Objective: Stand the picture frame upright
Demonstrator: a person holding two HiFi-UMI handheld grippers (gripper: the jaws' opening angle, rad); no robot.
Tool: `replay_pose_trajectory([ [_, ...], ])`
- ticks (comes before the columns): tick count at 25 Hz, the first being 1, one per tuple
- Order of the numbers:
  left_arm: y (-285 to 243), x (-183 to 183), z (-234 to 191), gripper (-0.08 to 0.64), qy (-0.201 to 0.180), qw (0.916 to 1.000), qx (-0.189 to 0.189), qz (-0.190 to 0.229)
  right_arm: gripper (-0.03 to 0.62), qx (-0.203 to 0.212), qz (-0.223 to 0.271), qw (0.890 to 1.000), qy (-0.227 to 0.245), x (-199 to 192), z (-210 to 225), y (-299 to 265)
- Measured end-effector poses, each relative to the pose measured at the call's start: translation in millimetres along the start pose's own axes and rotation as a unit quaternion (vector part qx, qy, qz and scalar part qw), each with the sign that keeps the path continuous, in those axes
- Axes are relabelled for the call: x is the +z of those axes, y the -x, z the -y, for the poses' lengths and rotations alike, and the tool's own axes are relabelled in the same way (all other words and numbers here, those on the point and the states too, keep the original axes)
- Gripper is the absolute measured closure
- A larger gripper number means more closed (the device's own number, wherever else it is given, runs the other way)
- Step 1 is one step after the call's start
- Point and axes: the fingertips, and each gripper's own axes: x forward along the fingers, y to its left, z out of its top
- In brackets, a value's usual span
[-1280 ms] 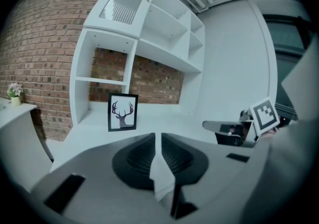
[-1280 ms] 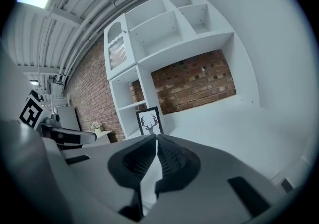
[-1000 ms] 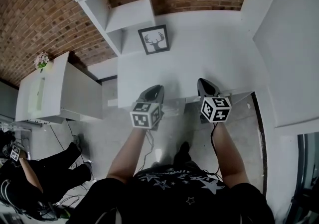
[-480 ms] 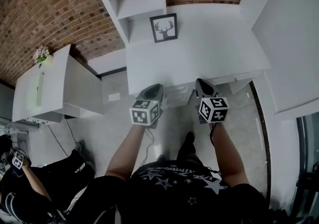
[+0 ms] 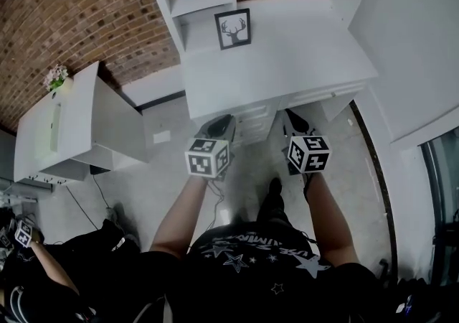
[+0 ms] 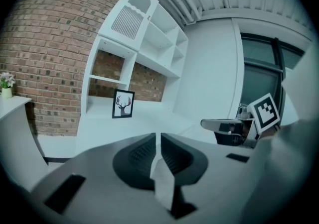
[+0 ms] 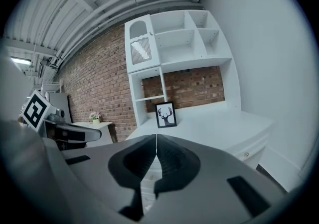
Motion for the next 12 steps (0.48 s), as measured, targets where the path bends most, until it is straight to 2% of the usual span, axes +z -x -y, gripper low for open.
replay_pose_trajectory([
  [12,59.3,-24.1,9.4,0.537,-0.024,0.9993,-0.029,0.006,0.577,-0.019,-0.007,1.000,0.003,-24.0,-46.8,44.1],
])
